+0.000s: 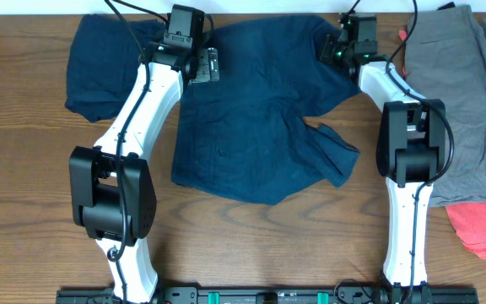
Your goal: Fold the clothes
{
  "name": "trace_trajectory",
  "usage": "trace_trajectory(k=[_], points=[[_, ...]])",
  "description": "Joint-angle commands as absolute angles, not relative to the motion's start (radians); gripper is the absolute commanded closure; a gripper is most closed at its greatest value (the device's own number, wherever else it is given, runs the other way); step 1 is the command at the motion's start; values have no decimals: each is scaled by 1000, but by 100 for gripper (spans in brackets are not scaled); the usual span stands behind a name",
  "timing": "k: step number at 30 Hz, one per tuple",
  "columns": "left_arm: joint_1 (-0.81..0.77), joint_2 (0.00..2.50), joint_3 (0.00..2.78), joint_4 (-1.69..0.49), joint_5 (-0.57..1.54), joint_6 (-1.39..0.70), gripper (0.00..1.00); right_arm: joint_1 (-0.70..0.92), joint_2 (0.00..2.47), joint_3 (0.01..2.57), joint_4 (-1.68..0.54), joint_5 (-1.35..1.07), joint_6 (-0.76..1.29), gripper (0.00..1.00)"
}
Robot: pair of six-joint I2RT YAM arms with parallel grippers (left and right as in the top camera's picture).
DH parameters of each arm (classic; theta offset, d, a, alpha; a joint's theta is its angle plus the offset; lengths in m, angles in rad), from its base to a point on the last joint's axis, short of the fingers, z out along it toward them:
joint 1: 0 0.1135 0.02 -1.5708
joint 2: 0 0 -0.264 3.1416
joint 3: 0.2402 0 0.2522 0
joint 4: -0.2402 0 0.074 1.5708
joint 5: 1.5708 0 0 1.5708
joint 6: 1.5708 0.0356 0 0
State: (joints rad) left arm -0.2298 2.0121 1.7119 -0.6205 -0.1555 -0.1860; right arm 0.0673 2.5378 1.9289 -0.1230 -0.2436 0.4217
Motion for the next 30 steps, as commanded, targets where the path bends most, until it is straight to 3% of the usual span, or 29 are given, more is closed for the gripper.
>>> trace_trajectory(k=[1,9,15,30], points=[[-224,2020,1705,-620,-146,-196,2,18,2537,1931,-136,-233,429,99],[-224,2020,1705,-620,-146,-196,1,-48,2468,1932,-181,-246,328,99],[-224,2020,1705,-621,-146,-195,0,-59,2399,1932,-213,-400,159,99],[-224,2020,1705,-621,-146,-195,1,-72,2311,1932,-471,2,42,99]])
